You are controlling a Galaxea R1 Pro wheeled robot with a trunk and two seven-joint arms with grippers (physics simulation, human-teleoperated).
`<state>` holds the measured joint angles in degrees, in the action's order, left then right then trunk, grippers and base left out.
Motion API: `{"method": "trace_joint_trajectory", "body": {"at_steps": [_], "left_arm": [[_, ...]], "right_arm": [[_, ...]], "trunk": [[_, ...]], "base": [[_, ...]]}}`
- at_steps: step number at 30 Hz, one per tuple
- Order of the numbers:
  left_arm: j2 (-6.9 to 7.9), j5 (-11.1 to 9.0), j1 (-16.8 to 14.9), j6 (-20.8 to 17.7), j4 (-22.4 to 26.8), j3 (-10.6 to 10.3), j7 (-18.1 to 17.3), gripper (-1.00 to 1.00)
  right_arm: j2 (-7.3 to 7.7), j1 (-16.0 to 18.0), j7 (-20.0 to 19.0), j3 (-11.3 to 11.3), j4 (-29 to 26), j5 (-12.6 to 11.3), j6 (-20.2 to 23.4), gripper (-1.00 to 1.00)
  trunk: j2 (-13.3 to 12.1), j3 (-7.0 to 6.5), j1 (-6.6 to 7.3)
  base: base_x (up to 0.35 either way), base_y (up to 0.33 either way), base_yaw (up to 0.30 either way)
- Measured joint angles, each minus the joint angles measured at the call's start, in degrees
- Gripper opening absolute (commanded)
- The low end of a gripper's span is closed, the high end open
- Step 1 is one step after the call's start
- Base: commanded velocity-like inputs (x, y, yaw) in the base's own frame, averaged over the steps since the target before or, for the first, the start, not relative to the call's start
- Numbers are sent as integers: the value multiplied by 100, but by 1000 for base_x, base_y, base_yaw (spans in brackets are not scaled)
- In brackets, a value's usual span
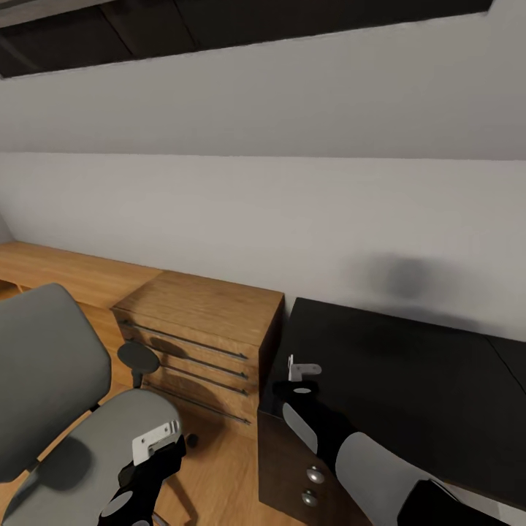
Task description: In the bedroom, organize the workspace by keeping the computer under the desk, ensuring the monitor is on the desk, placing the keyboard on the desk next to the monitor, placing the mouse on the desk next to the keyboard, moving the folder from the swivel chair onto the desk next to the mouse, stacking the notebook on top of the folder with the pen on top of the notebook, and positioning the swivel chair next to the desk.
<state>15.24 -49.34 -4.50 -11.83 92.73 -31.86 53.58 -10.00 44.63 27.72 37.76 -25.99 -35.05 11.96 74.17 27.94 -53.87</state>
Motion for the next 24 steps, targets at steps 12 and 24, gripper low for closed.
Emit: {"method": "trace_joint_trajectory", "body": {"at_steps": [12,24], "left_arm": [[0,0,0,0,0,-2,0,100],[0,0,0,0,0,6,1,100]], "right_arm": [[0,-3,0,-6,-4,0,4,100],[0,-3,0,-7,-9,7,3,100]], "trunk": [[80,36,-44],[242,108,-133]], "base": [[0,0,0],[0,0,0]]}}
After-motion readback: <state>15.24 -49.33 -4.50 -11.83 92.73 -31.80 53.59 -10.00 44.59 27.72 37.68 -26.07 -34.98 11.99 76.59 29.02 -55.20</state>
